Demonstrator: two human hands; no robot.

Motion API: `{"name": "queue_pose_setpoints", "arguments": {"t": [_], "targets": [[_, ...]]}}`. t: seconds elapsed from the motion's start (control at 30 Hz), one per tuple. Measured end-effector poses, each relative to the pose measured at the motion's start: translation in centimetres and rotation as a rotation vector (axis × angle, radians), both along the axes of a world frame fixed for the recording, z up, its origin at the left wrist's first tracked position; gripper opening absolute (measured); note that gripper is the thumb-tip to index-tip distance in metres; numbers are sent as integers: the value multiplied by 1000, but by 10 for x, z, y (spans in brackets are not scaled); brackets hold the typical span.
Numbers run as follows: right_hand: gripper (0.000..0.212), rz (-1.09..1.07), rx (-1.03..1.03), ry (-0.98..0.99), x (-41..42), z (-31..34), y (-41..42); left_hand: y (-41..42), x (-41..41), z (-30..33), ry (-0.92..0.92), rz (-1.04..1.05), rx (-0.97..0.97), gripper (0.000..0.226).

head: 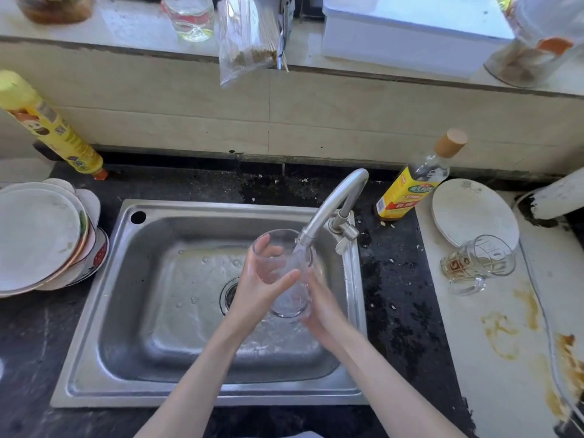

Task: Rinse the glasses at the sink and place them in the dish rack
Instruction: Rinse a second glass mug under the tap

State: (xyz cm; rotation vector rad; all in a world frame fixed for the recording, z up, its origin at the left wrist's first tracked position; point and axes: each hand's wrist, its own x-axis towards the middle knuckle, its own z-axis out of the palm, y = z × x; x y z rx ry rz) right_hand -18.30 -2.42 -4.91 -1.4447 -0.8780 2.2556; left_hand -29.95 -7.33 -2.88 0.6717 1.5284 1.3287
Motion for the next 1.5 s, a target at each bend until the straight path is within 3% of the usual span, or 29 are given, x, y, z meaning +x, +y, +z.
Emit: {"name": "queue_pose_setpoints", "arguments": {"t": [0.07,0.13,0.23,0.43,0.67,1.0,1.07,1.13,1.23,1.3,1.4,1.5], "targets": [[51,-86,-301,92,-1,2,-2,1,1,2,82,14,22,77],[47,-153,-388,227,0,7,0,1,2,4,104,7,52,79],[41,-209,-400,318,3,13,3,-1,-1,3,88,-13,53,80],[36,-284,-420,286,14,-3,8,-3,-4,0,109,-78,43,81],[45,-456,-542,271,3,2,5,-1,4,4,225,-103,94,83],[29,-289,-588,419,-6,21,13,-3,-5,6,237,-232,132,89],[27,-295,-569,406,-6,28,16,-6,-9,14,353,-292,144,92],[32,-361,-602,318,-5,21,23,-10,-14,24,683,-255,226,81],[63,-459,-623,228,-2,9,32,-9,-19,29,1193,-276,394,41],[57,-459,-572,199,0,11,35,-3,-14,23,1363,-437,408,17],[42,-406,-493,193,5,17,35,8,0,30,1513,-820,114,24],[28,-277,-380,182,7,21,35,25,8,33,1477,-1088,-258,39]]}}
